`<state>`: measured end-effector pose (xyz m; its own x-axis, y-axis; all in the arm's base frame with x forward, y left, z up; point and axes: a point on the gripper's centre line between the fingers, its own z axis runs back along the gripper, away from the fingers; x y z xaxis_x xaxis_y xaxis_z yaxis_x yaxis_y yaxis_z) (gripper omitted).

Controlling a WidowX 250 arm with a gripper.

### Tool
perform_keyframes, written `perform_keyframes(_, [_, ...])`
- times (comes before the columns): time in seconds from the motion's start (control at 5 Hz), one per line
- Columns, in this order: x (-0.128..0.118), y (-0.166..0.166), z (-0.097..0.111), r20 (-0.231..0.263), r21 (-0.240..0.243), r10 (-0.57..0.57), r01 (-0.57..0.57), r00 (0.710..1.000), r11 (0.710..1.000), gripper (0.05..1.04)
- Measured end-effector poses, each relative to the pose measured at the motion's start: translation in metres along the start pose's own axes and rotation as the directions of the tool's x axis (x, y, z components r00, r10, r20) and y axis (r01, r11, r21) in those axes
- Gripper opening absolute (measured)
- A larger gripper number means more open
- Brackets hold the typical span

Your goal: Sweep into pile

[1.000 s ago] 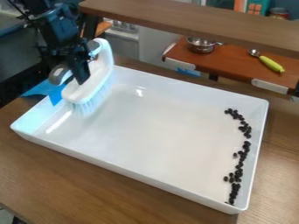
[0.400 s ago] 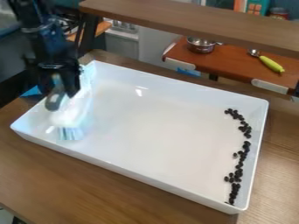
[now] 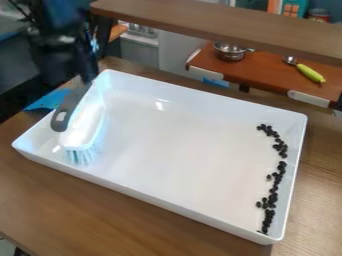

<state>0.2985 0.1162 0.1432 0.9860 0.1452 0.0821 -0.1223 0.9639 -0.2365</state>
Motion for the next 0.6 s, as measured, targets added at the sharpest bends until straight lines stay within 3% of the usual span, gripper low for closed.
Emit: perform_keyframes(0.6, [0.0004,-0.001,0.003,0.006,0.0,-0.007,0.007,1.0,1.0,1.001])
